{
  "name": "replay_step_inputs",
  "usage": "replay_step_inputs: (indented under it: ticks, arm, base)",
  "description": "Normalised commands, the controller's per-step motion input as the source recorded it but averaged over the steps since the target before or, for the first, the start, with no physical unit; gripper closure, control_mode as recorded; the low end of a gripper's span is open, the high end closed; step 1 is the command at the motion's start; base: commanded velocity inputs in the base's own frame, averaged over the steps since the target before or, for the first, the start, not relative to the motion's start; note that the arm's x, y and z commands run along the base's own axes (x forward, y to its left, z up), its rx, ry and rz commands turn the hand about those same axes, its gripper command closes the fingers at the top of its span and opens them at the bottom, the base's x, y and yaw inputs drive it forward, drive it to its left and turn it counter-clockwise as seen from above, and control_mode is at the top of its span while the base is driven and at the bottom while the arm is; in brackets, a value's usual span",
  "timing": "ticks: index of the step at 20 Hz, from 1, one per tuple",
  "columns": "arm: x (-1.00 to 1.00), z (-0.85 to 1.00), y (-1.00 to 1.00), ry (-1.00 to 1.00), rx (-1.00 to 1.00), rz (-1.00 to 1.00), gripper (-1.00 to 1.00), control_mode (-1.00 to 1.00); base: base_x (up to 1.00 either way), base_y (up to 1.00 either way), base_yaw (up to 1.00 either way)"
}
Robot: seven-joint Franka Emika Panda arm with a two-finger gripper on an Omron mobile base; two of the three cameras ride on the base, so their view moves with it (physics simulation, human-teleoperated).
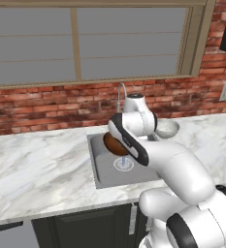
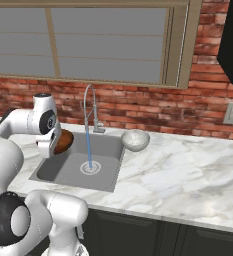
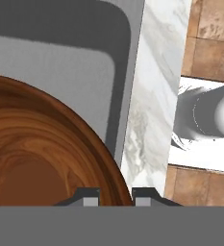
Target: Rinse each bowl for a few seconds and place them down in the sink or on the counter.
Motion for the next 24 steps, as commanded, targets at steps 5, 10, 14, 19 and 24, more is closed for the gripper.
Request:
replay_step_inputs:
  ticks: [5, 10, 14, 19, 24]
  arm:
    - [0.11, 0.0, -0.26, 0.03, -0.01, -0.07, 1.0, -1.0]
    - [0.11, -0.09, -0.11, 0.01, -0.02, -0.05, 1.0, -1.0]
    - [0.06, -0.25, 0.09, 0.0, -0.07, -0.05, 1.0, -1.0]
    - [0.1, -0.15, 0.03, 0.0, -0.07, -0.06, 1.0, -1.0]
    - [0.14, -0.1, -0.02, 0.0, -0.06, -0.06, 1.0, -1.0]
  base:
    - [0.0, 0.0, 0.0]
    - [0.0, 0.0, 0.0]
    - [0.0, 0.0, 0.0]
    - [0.0, 0.0, 0.0]
    - [0.0, 0.0, 0.0]
